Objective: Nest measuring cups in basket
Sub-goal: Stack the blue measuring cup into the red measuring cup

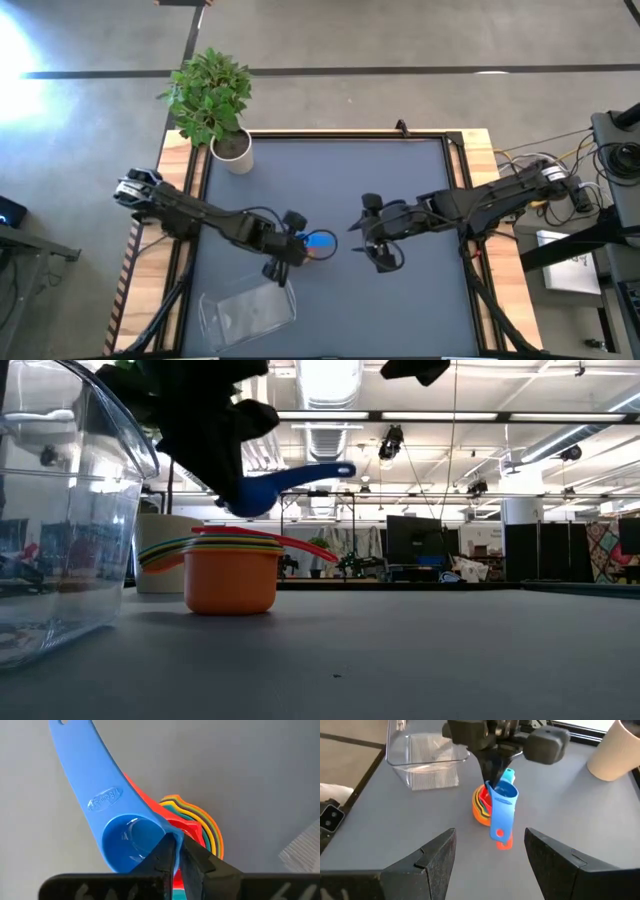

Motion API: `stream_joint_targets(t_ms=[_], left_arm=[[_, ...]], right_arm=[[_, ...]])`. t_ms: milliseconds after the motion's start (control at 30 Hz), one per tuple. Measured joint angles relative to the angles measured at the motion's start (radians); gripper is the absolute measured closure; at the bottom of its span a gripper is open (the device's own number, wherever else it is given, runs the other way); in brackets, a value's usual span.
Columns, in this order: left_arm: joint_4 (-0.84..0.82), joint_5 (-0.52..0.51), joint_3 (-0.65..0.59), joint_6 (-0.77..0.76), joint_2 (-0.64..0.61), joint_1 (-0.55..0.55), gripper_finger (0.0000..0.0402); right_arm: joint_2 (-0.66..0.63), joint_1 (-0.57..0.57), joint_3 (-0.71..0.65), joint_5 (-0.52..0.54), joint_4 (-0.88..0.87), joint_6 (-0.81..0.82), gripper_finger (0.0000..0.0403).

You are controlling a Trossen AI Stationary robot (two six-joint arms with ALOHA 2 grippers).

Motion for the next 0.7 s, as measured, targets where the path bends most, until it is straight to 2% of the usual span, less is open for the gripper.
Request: stream_joint_targets(t_ms=[133,367,700], left_arm=[[0.003,0.01,0.011,0.0,0.019,0.015,0.0401],[-0.001,0.103,0.0,-0.035,0.033,0.025,0.0399],[-0.017,0.104,0.0,-0.107,0.058,0.028,0.0367]], right_arm=[[-0.031,0.0,-0.042,0.0,0.001,0.0,0.0177],[-0.041,0.0,-0.113,0.0,0.039,-0.007,0.0177],[-0.023,0.0,-0.15,-0.002,0.08,0.001,0.0177]])
